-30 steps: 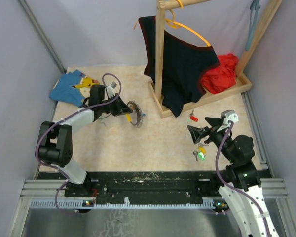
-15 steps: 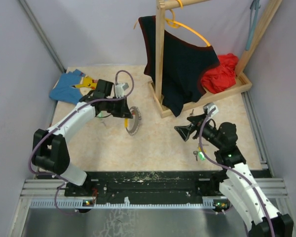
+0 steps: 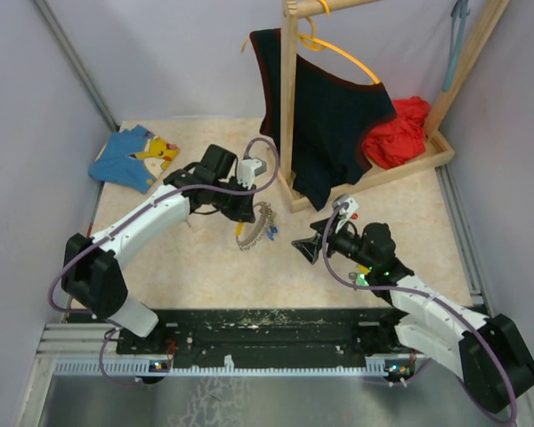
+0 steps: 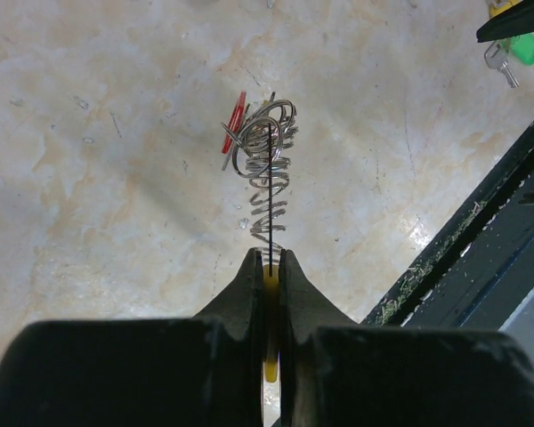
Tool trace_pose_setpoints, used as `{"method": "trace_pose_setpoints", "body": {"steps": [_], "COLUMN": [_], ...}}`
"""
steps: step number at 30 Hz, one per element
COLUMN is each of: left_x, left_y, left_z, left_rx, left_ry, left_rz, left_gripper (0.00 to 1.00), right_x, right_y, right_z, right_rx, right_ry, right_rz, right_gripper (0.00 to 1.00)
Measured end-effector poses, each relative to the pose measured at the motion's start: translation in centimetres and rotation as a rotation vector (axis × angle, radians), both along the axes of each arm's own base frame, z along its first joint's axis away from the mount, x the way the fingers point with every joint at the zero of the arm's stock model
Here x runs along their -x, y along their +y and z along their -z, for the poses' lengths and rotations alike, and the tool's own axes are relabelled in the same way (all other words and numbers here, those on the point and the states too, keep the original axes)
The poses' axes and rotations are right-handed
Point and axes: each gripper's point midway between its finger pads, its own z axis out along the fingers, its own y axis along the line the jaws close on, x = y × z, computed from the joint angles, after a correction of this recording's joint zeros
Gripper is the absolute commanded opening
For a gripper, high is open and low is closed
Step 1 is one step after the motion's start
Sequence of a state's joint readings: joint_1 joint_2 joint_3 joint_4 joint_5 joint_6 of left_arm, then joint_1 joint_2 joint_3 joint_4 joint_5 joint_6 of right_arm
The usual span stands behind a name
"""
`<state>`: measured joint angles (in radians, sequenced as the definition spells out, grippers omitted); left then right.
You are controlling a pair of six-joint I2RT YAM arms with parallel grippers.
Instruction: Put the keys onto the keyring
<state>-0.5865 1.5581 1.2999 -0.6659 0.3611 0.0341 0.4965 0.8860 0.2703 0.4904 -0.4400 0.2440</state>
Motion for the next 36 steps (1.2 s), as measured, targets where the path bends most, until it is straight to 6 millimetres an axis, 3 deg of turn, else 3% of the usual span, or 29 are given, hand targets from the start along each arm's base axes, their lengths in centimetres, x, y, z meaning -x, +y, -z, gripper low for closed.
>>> {"method": "trace_pose_setpoints", "body": {"steps": [8, 13, 25, 36], "left_x": [0.5, 0.6, 2.4, 3.8], "left_y": [0.7, 1.0, 1.5, 1.0], "left_z": [-0.3, -1.4, -2.5, -2.9], "left_rx": [-0.038, -0.050, -0.086, -0.094], "left_ry": [-0.027, -0.070, -0.096, -0.100], "left_rz": [0.067, 0.118, 0.212, 0.265], "left_gripper": [0.00, 0.00, 0.00, 0.00], "right_x": [-0.5, -0.1, -0.3, -1.4], "right_y": [1.2, 3.1, 6.1, 7.1], "right_z": [1.9, 3.4, 2.4, 2.2], "right_rx": [-0.004, 0.027, -0.002, -0.002], "right_ry": [-0.063, -0.107, -0.329, -0.426], "right_rz": [-0.007, -0.073, -0.131, -0.109], "right_gripper": [0.69, 0.65, 0.52, 0.47]}}
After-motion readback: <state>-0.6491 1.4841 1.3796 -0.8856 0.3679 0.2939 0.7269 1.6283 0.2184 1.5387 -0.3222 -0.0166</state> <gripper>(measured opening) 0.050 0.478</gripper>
